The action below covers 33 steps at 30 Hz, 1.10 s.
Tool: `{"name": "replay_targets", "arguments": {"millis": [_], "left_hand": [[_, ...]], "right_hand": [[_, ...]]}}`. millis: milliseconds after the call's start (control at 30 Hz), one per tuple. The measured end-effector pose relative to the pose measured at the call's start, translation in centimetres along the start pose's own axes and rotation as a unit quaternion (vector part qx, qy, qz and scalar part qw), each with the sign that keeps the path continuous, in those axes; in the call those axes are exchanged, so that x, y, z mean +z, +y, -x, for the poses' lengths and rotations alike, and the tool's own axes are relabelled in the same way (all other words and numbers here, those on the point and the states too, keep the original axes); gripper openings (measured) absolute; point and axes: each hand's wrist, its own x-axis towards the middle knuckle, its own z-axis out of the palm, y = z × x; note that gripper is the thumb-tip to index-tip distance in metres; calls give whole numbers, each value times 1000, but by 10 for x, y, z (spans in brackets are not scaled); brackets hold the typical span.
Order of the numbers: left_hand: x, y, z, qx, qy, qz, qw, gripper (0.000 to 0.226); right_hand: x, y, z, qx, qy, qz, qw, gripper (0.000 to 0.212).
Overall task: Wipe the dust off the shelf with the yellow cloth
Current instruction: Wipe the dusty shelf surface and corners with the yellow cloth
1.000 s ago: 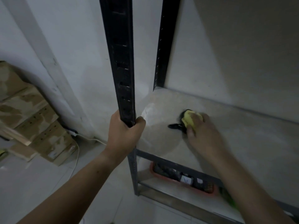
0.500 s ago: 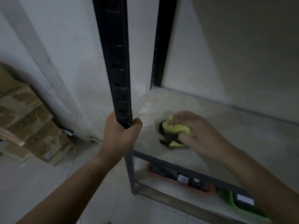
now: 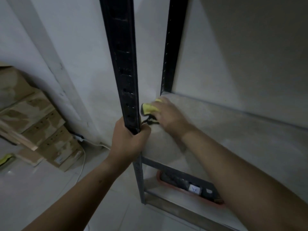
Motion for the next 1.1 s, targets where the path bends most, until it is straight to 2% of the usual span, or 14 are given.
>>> {"name": "replay_targets", "arguments": {"millis": [133,267,333,400,467,533,600,667,700,767,833,967,1033,1100], "left_hand": [[0,-4,1,-26,15,2,1000,32],[2,-3,1,-21,23,-4,1000,27],[2,-5,0,-26,28,-8,999,26],[1,-4,-1,-27,27,-9,999,20],[1,-4,-1,-5,16,-2,1000,19],[1,-4,-1,3,8,1,1000,17],[0,-7,-2,-17,15,1,1000,22],[1,-9,-2,-34,24,-2,999,26],[1,-10,-2,-35,24,-1,999,27],[2,-11,-1,-30,22,1,999,25],[2,-12,-1,-24,19,4,1000,25],[1,-11,-2,-26,17,3,1000,24],[0,-9,-2,-26,11,2,1000,26],[-1,-8,-2,-32,12,6,999,32]], "right_hand": [[-29,47,-18,104,127,39,986,35],[-34,77,-4,205,71,111,970,38],[-19,54,-4,168,73,103,978,39],[0,16,-3,76,52,61,994,40],[8,-15,-1,-39,-18,-5,999,32],[-1,-21,1,-91,-73,-63,991,30],[-26,-1,7,-56,-20,-95,994,39],[-53,42,20,22,71,-18,997,43],[-66,69,29,80,84,40,992,41],[-84,109,48,203,45,111,972,39],[-83,116,63,229,13,136,964,41],[-49,51,99,69,-15,122,990,43],[-31,11,126,-16,-59,60,996,48],[-28,-12,148,-55,-98,-49,993,47]]}}
